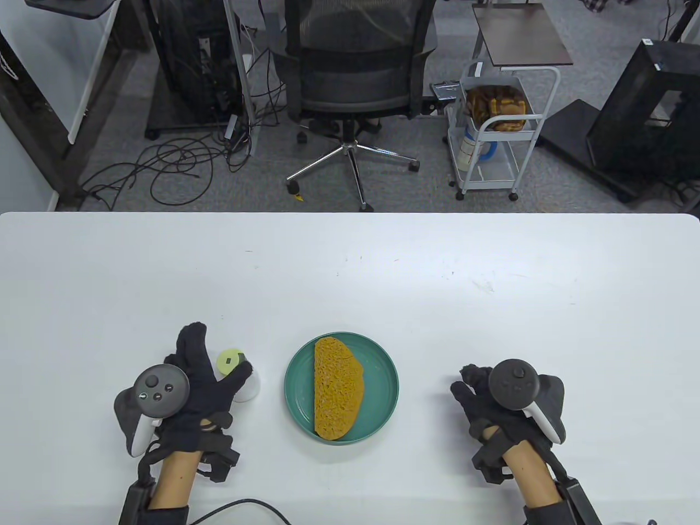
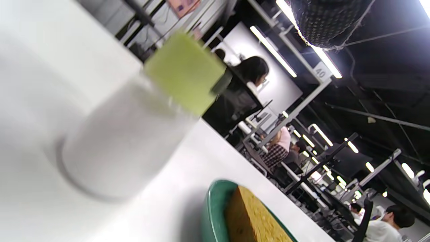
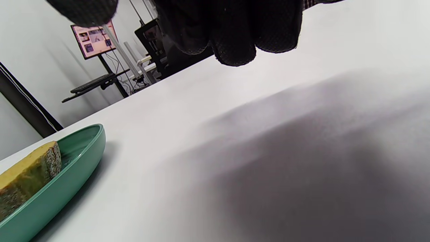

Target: Press dispenser to sprinkle granules onto bread slice

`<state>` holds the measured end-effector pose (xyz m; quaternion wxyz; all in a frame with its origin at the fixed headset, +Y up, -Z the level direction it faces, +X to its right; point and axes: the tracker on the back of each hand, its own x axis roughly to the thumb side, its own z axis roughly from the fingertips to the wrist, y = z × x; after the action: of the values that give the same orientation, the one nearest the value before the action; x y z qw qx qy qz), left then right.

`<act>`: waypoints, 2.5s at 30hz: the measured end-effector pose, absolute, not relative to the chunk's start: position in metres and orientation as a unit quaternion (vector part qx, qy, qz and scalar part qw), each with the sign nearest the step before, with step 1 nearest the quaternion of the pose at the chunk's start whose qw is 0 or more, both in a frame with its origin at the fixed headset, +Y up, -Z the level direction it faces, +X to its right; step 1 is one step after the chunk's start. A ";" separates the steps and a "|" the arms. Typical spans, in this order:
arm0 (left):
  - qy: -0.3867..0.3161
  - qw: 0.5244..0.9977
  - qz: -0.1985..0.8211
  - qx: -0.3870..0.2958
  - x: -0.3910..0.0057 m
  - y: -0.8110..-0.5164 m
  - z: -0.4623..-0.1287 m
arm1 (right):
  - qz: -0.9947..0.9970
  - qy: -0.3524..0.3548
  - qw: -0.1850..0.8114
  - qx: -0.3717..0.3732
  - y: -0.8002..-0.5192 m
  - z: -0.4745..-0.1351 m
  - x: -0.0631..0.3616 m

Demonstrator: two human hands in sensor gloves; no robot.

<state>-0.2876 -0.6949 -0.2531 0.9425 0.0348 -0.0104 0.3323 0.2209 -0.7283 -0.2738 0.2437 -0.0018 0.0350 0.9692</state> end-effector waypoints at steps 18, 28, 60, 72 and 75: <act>0.057 0.959 0.133 -0.243 -0.317 -0.745 -0.251 | 0.991 0.042 0.126 -0.030 -0.743 -0.284 0.229; 0.048 0.960 0.142 -0.236 -0.313 -0.750 -0.258 | 0.990 0.063 0.125 -0.016 -0.750 -0.286 0.225; 0.027 0.959 0.175 -0.222 -0.311 -0.758 -0.263 | 0.989 0.094 0.115 -0.001 -0.756 -0.285 0.216; 0.026 0.961 0.180 -0.208 -0.310 -0.754 -0.262 | 0.989 0.089 0.116 0.008 -0.751 -0.284 0.212; 0.030 0.960 0.185 -0.207 -0.312 -0.754 -0.262 | 0.989 0.091 0.120 0.007 -0.752 -0.284 0.212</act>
<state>-0.3123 -0.7542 -0.2617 0.9601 -0.2074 0.0297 0.1852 0.2120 -0.7516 -0.2841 0.1203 0.0073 0.0906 0.9886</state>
